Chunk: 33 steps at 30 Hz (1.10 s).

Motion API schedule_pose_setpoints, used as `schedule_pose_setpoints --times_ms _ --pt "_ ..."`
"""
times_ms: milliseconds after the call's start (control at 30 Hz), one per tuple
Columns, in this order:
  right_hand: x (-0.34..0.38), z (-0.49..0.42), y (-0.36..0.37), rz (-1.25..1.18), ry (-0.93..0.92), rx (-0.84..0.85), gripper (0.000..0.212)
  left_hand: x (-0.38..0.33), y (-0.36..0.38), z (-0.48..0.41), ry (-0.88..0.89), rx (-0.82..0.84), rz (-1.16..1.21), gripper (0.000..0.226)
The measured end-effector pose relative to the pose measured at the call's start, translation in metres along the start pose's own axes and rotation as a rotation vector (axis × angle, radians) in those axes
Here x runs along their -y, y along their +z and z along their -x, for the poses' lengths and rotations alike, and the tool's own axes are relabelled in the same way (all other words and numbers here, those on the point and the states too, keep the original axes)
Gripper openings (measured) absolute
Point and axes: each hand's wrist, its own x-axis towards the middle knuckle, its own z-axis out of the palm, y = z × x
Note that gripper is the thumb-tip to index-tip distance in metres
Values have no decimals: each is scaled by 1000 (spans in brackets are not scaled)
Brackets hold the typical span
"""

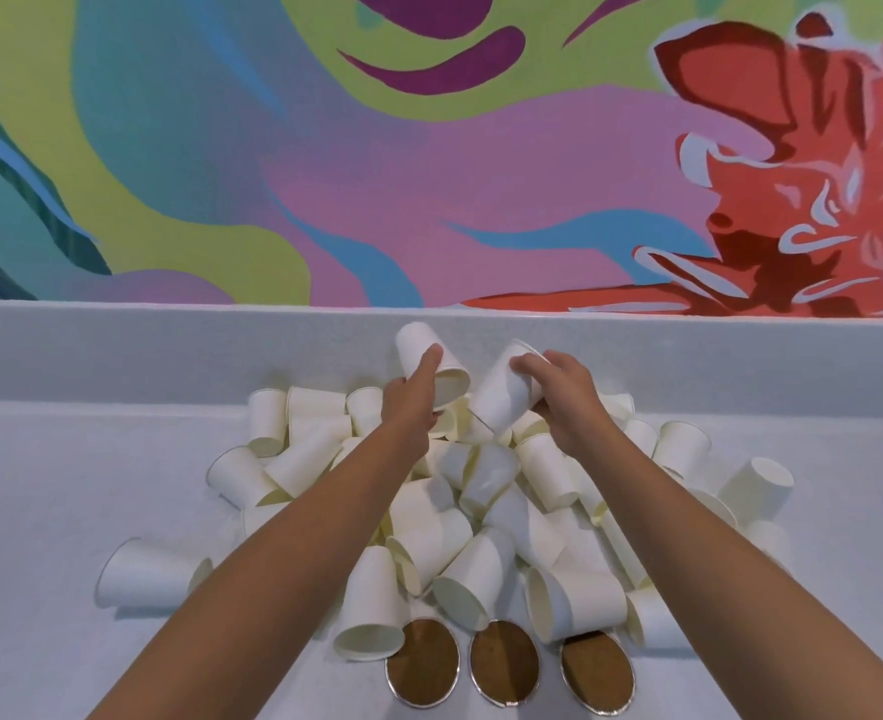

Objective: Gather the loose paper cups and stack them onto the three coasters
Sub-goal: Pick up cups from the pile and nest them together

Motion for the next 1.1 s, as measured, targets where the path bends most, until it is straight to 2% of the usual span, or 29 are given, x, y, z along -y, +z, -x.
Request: schedule_pose_setpoints --times_ms 33,100,167,300,367,500,633,700,800,867,933,1033,1100 --pt "1 1 4 -94 8 2 48 -1 1 1 -28 -1 54 57" --pt "3 7 13 -179 15 8 63 -2 4 3 -82 9 154 51" --pt "1 10 21 -147 -6 8 70 -2 6 6 -116 46 249 55" --pt "-4 13 33 -155 -25 -1 54 -1 11 11 -130 192 353 57" --pt "-6 12 36 -132 4 12 52 -1 12 17 -144 251 329 58" --pt "-8 11 33 -118 61 106 50 -2 13 20 -159 317 132 65" --pt "-6 7 21 -68 18 124 48 -4 9 15 -20 222 -39 85" --pt "-5 4 15 -14 0 124 47 -9 -1 10 19 245 -46 89" --pt "-5 0 10 84 28 165 48 -14 -13 3 -17 395 -131 65" --pt "-5 -2 11 139 34 223 50 -10 -15 1 -58 373 -102 49" --pt "-8 -7 12 188 42 279 54 -3 -15 -3 -102 317 -63 46" --pt "-19 -19 8 290 97 155 60 9 -19 -16 -104 245 -64 40" --pt "-33 -25 1 648 3 76 37 16 -24 -25 -95 192 -48 37"
